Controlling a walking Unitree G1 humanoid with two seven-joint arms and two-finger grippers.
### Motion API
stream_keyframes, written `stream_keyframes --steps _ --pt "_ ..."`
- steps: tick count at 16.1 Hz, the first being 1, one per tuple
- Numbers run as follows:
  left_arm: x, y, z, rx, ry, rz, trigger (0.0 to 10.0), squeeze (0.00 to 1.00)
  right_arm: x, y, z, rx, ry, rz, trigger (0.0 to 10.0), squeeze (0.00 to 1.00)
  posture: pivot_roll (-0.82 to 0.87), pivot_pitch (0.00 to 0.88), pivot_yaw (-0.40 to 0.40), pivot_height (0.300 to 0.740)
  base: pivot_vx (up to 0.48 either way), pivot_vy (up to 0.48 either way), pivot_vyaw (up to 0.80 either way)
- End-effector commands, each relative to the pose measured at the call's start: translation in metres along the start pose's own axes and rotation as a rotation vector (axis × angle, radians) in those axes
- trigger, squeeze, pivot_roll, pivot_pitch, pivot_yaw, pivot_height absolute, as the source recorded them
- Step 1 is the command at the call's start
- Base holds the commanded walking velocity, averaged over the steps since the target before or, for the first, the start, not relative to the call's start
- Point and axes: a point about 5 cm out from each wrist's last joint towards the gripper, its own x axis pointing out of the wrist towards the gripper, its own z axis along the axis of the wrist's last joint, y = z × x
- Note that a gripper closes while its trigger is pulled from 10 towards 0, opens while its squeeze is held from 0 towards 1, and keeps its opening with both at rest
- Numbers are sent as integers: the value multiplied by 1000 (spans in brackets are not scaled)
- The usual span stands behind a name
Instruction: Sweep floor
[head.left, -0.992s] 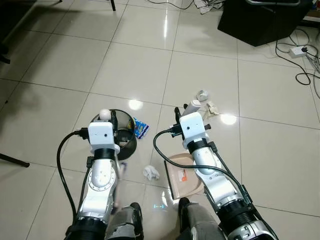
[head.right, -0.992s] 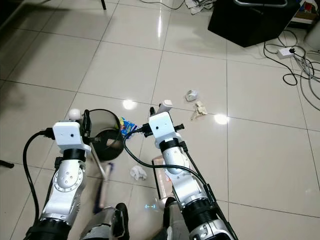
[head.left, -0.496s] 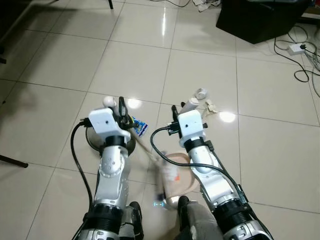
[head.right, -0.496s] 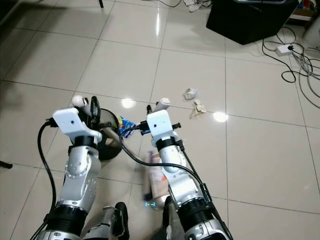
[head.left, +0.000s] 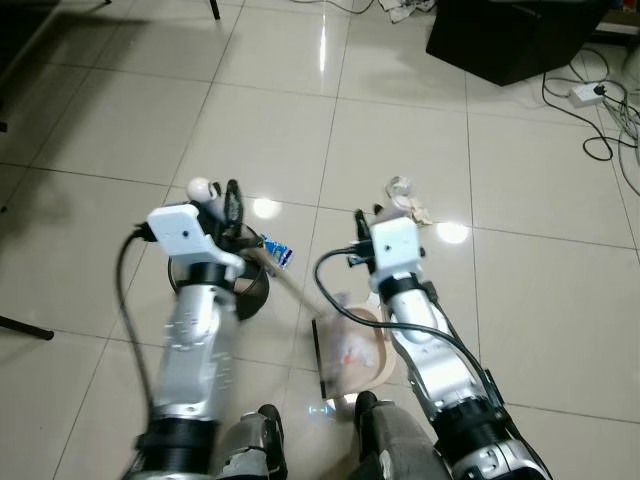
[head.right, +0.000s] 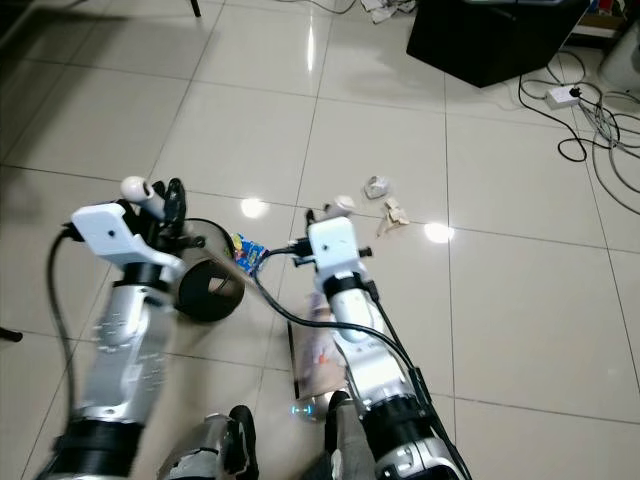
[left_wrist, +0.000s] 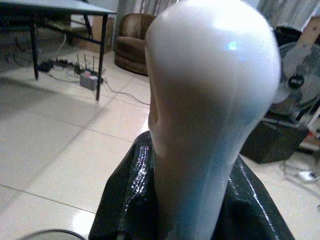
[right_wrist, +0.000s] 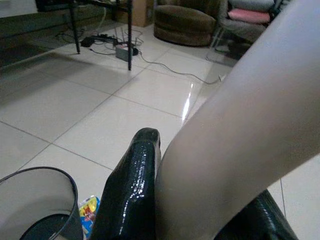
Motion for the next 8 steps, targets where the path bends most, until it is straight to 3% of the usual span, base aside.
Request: stream_keyframes --steps 1,3,8 --pt "-7 3 2 43 22 -66 10000 0 -13 -4 -15 47 55 -15 10000 0 -59 183 40 740 0 0 0" --pt "-15 13 -3 107 78 -107 10000 0 -22 -17 -24 60 81 -69 10000 0 -59 140 54 740 0 0 0" --pt "-18 37 3 148 123 -110 10000 0 -30 -50 -26 102 75 -198 10000 0 -60 53 78 740 0 0 0"
